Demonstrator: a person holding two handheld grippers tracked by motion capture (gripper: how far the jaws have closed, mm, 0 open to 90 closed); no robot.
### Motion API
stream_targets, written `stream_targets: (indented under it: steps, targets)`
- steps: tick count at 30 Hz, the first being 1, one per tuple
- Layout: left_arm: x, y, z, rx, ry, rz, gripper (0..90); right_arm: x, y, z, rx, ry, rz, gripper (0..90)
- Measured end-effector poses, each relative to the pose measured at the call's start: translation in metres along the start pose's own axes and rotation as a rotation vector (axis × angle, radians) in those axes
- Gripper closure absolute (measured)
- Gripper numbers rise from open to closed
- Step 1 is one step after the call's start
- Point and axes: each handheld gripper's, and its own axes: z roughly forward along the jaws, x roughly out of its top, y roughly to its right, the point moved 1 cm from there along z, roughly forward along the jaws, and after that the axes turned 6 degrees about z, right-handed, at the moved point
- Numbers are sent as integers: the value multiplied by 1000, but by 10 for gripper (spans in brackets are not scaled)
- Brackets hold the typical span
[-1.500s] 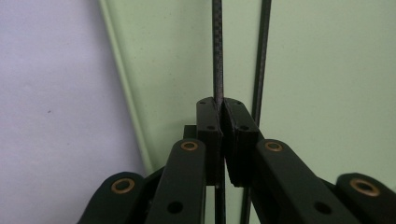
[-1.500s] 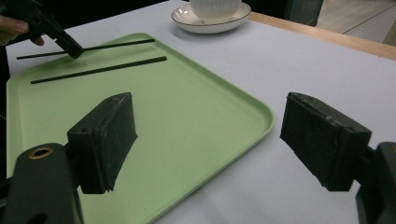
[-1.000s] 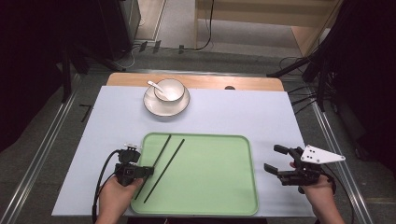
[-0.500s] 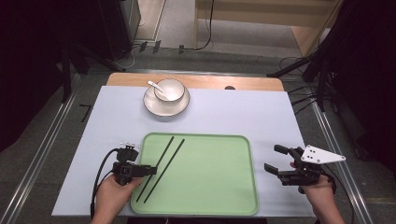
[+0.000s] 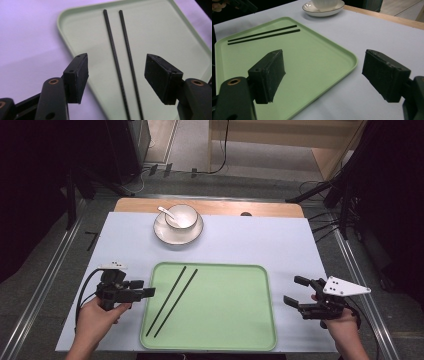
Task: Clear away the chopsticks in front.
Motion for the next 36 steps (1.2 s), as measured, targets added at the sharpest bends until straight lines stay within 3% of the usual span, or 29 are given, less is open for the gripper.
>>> stream_targets:
  steps: [4,9,13,15,21,28,36]
  targets:
    - [-3,-7,-12,35,25,47,347,0,0,0,-3,-2,3,184]
    - [-9,-20,-30,56,75,60,331,0,1,0,-4,-2,5,185]
    - [-16,-26,-42,98,106,102,322,-1,1,0,-5,0,6,184]
    - [-19,-29,-48,97,132,116,312,-1,2,0,-4,1,12,184]
    - [-28,-38,-62,103,184,132,303,0,2,-1,-3,5,13,184]
    - [-38,-47,-72,139,231,169,290,0,2,-1,-5,6,16,184]
    - [-42,-52,-76,164,250,149,287,0,2,-1,-4,7,16,184]
